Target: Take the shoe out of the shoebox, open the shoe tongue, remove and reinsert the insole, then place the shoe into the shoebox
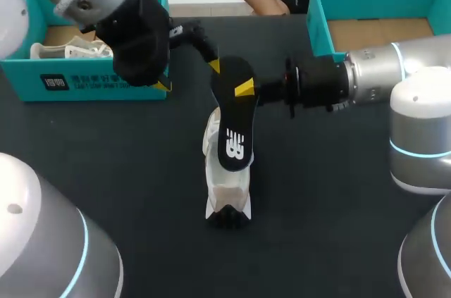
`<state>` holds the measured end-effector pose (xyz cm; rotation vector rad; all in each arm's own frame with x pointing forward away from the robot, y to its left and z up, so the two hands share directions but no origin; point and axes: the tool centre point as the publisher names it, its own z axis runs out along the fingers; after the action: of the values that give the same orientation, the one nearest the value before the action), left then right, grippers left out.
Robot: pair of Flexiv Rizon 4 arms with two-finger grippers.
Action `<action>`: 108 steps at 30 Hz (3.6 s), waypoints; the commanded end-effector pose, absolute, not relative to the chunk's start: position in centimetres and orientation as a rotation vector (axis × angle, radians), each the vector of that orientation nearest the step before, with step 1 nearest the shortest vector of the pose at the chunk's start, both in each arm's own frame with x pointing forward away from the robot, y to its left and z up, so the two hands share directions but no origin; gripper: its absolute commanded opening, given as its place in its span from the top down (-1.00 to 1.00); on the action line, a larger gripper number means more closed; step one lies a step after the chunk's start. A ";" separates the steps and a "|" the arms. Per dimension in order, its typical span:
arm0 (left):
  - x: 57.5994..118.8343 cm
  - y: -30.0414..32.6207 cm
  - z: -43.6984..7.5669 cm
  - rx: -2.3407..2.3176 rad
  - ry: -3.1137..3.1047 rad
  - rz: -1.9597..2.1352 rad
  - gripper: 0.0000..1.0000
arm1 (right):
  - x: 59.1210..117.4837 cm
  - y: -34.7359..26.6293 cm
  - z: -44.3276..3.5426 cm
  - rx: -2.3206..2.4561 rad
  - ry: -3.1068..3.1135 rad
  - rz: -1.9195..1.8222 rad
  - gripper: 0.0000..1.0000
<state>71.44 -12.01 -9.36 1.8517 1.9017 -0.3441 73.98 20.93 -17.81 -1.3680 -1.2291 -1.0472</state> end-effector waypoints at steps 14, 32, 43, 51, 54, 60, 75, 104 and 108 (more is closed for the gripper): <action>71.2 -9.7 -9.7 1.048 1.296 -1.262 -1.00 | 73.7 20.9 -17.8 -1.376 -1.218 -1.051 1.00; 73.0 -8.0 -12.2 0.959 1.119 -1.276 -1.00 | 73.2 21.4 -15.4 -1.410 -1.114 -1.056 1.00; 74.5 -9.5 -13.7 0.999 1.185 -1.272 -1.00 | 71.7 22.9 -15.3 -1.393 -1.088 -1.078 1.00; 75.6 -11.4 -14.9 1.005 1.197 -1.297 -1.00 | 71.3 24.3 -15.5 -1.363 -1.090 -1.072 1.00; 75.6 -12.1 -15.1 1.017 1.199 -1.312 -1.00 | 71.2 24.4 -15.5 -1.363 -1.098 -1.069 1.00; 75.8 -13.2 -15.4 1.026 1.199 -1.324 -0.87 | 71.2 24.7 -15.7 -1.362 -1.106 -1.065 1.00; 75.1 -14.2 -15.0 1.072 1.203 -1.304 -0.09 | 71.6 25.2 -16.0 -1.369 -1.118 -1.048 1.00; 75.1 -14.6 -15.7 1.121 1.261 -1.293 0.74 | 71.6 26.0 -15.8 -1.340 -1.127 -1.051 1.00; 75.0 -14.6 -15.9 1.121 1.270 -1.297 1.00 | 71.5 26.0 -15.8 -1.338 -1.128 -1.054 1.00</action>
<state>75.06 -14.28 -16.07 1.1220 1.2688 -1.2985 71.55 25.58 -15.57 -1.3345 -1.1286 -1.0515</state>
